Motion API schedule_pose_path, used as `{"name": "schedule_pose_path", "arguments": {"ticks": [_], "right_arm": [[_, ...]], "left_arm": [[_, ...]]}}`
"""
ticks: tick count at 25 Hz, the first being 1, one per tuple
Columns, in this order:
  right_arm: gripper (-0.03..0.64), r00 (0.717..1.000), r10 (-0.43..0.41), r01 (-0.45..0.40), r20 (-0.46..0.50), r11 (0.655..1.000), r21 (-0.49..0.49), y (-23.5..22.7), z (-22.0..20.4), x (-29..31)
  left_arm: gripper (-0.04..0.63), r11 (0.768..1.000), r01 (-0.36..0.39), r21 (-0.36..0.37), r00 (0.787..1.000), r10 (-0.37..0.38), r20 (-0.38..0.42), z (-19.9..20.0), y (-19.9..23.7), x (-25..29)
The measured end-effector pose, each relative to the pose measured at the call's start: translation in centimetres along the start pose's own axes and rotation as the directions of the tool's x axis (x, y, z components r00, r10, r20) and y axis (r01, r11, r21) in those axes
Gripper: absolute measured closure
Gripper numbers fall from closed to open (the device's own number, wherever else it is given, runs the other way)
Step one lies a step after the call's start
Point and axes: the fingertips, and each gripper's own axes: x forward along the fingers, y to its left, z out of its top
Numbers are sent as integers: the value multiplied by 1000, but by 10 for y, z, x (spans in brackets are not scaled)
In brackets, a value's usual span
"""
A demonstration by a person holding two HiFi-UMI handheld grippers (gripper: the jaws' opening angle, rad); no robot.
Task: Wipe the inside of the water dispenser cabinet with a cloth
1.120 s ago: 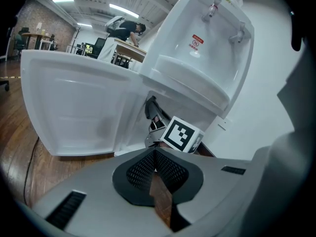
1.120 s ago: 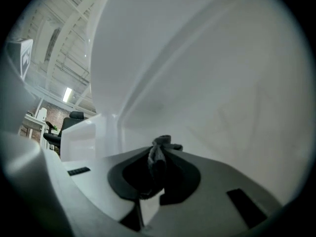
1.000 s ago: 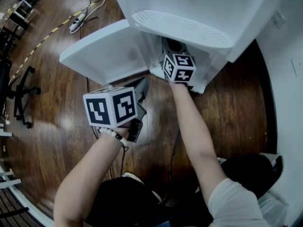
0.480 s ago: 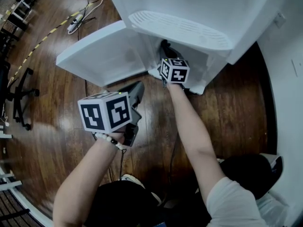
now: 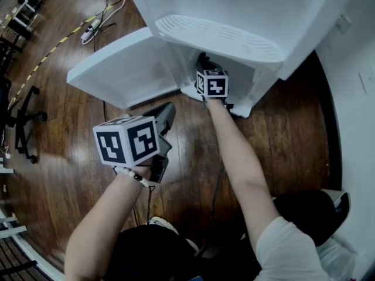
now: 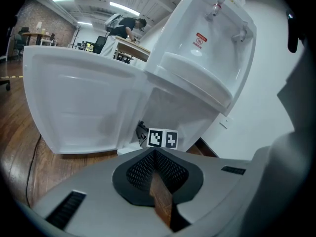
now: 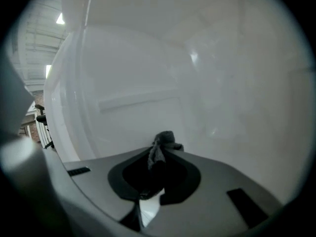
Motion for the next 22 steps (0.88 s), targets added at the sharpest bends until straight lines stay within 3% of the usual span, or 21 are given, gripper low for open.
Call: {"name": "schedule_pose_path", "arguments": {"ticks": [7, 10, 14, 20, 22], "right_arm": [[584, 978, 28, -27, 208, 1000, -8, 2, 60, -20], [584, 944, 48, -45, 327, 999, -15, 4, 92, -35], [583, 903, 103, -81, 417, 994, -71, 21, 130, -49], [583, 789, 110, -114, 605, 993, -33, 28, 180, -76], [583, 789, 78, -102, 610, 995, 6, 20, 183, -74]], "left_arm": [[606, 1000, 6, 5, 1000, -6, 6, 2, -3, -1], [606, 1000, 6, -2, 1000, -6, 10, 3, -2, -2], [606, 1000, 7, -8, 1000, -7, 12, 4, -1, -3], [606, 1000, 9, -10, 1000, -9, 5, 1, 2, -4], [606, 1000, 5, -15, 1000, -5, 3, 0, 5, -5]]}}
